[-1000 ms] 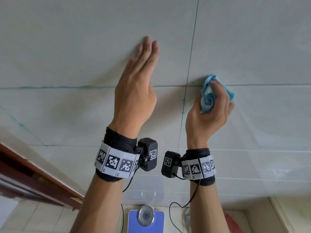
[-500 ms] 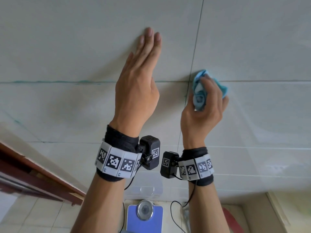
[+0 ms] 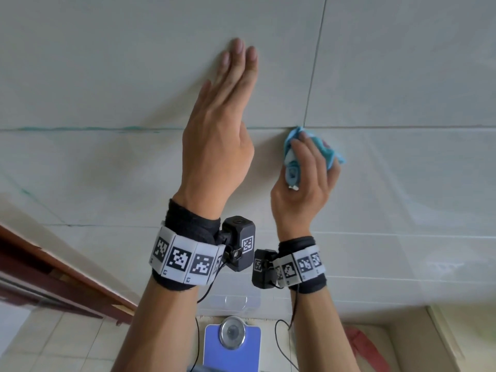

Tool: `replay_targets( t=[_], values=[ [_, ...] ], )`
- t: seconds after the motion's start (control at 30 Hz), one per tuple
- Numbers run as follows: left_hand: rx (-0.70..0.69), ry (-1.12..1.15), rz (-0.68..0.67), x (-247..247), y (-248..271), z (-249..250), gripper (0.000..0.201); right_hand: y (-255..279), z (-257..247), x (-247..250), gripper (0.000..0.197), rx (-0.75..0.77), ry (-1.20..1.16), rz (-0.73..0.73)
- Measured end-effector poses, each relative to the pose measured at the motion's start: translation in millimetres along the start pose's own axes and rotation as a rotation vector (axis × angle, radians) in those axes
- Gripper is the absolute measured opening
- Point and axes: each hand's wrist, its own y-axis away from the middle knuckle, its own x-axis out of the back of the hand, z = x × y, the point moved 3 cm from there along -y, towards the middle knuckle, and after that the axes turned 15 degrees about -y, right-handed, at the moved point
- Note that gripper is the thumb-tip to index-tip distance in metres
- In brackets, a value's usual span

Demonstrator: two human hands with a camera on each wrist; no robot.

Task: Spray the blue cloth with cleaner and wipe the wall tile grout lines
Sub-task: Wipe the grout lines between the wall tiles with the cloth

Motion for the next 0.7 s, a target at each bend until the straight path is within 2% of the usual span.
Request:
replay_targets(
  t=[0.17, 0.3, 0.5, 0.7],
  values=[
    [0.013, -0.029, -0.007, 1.1, 0.5, 1.9, 0.077, 4.1, 1.3, 4.8, 0.037, 0.027, -0.007, -0.086],
    [0.016, -0.026, -0.003, 1.1, 1.0, 3.6, 0.078, -2.0, 2.3, 5.8, 0.037, -0.036, -0.005, -0.037],
    [0.007, -0.040, 0.001, 1.3, 1.4, 1.4, 0.080, 39.4, 8.4, 6.9, 0.029, -0.042, 0.056, -0.037],
    [0.025, -0.040, -0.037, -2.8, 13.1, 2.0, 0.079, 0.6, -2.6, 4.5, 0.032, -0.090, 0.041, 0.019]
  ],
)
